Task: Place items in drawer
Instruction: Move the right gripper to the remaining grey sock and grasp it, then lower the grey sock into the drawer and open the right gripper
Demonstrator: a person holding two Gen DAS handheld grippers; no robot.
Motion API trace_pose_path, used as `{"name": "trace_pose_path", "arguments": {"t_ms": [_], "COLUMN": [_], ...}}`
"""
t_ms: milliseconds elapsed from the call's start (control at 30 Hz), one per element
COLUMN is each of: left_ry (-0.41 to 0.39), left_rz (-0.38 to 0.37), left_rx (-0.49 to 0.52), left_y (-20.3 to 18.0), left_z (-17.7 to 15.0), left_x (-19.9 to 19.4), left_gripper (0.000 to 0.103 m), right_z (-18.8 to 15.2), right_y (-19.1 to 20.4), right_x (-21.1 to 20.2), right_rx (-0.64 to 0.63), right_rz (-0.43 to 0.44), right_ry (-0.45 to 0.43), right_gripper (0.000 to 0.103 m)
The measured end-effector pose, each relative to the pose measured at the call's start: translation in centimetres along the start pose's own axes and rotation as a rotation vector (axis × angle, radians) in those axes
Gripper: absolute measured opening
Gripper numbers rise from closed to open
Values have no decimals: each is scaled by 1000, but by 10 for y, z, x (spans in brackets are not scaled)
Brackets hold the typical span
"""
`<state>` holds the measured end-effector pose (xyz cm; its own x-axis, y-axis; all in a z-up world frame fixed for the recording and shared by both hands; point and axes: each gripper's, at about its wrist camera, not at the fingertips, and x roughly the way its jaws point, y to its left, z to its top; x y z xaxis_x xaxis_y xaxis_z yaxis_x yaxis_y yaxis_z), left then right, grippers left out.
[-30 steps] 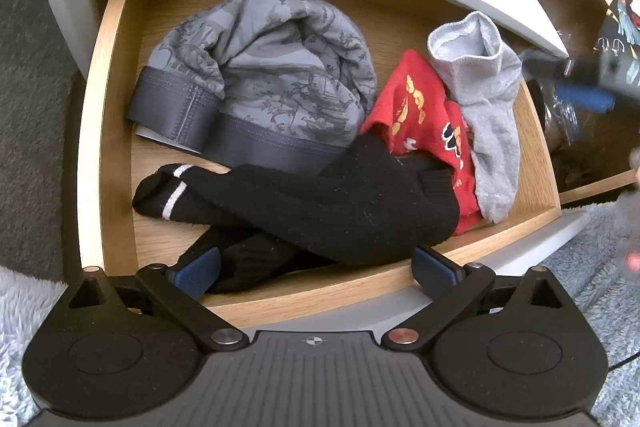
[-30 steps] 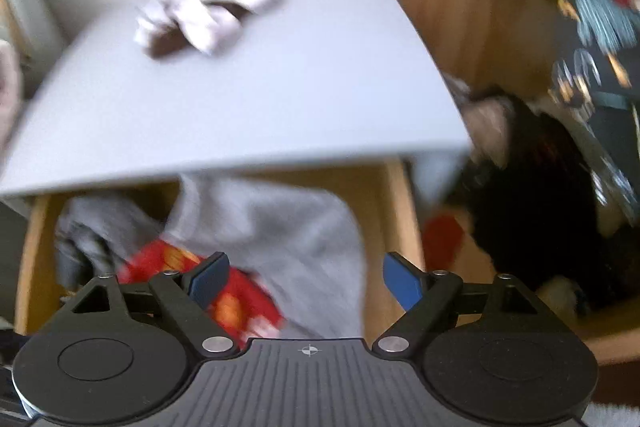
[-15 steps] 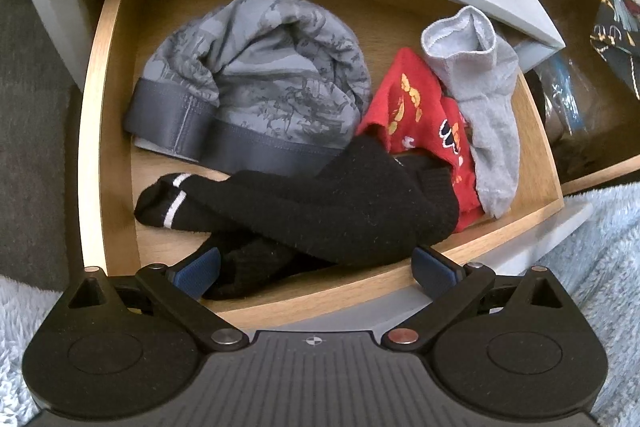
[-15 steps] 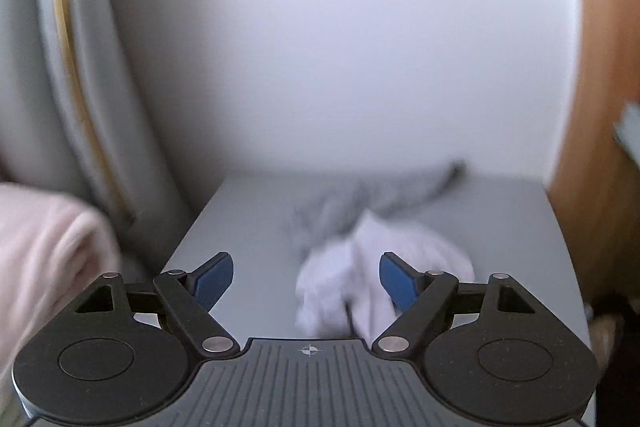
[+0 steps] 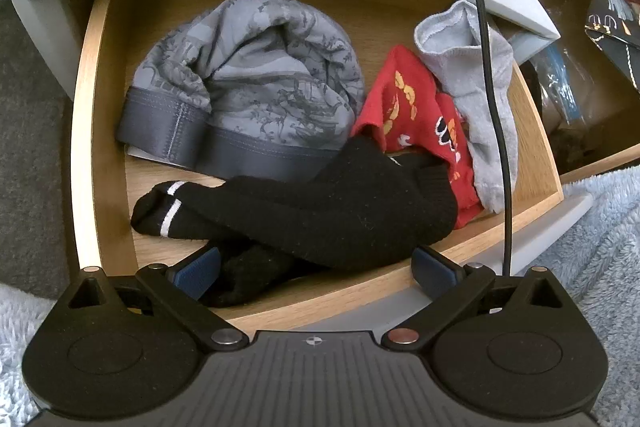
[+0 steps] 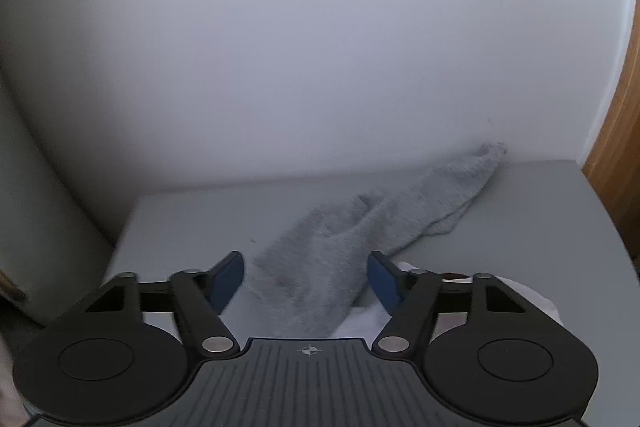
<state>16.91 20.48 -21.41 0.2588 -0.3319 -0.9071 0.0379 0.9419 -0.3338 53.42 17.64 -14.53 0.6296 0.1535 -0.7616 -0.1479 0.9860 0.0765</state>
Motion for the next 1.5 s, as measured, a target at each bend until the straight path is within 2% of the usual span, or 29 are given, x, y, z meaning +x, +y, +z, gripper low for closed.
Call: {"name": "trace_pose_path", "arguments": {"t_ms": [33, 67, 133, 267, 433, 567, 700, 833, 1067, 1233, 1500], "left_ry": [1, 1, 1, 1, 1, 1, -3, -12, -11, -12, -25], "left_rz": [-1, -1, -1, 0, -2, -3, -1, 5, 1, 5, 20], "left_rx": [0, 0, -1, -1, -7, -12, -18, -25, -44, -49, -46], "left_y": [0, 0, 0, 1, 1, 2, 2, 2, 3, 3, 0], "left_z": [0, 0, 0, 0, -1, -1, -2, -4, -5, -5, -8], "left_x": [0, 0, 0, 1, 3, 2, 3, 0, 0, 0, -3], "left_gripper": [102, 102, 102, 102, 102, 102, 102, 102, 102, 102, 102], "right_z": [0, -3, -5, -16, -20, -34, -73, -114, -155, -184, -203], "right_y": [1, 3, 7, 20, 36, 35, 21, -13, -91, -137, -182], "right_x": [3, 5, 1, -17, -55, -80, -95, -115, -162, -181, -172], "right_rx": [-21, -43, -102, -212, -305, -328, -354, -349, -312, -324, -244], "right_rz": [-15, -23, 11, 122, 317, 481, 541, 542, 538, 434, 234], "right_ry": [25, 44, 36, 16, -32, 32, 145, 216, 280, 347, 454], "right_gripper": [29, 18, 5, 4, 4, 4, 4, 4, 4, 4, 4]}}
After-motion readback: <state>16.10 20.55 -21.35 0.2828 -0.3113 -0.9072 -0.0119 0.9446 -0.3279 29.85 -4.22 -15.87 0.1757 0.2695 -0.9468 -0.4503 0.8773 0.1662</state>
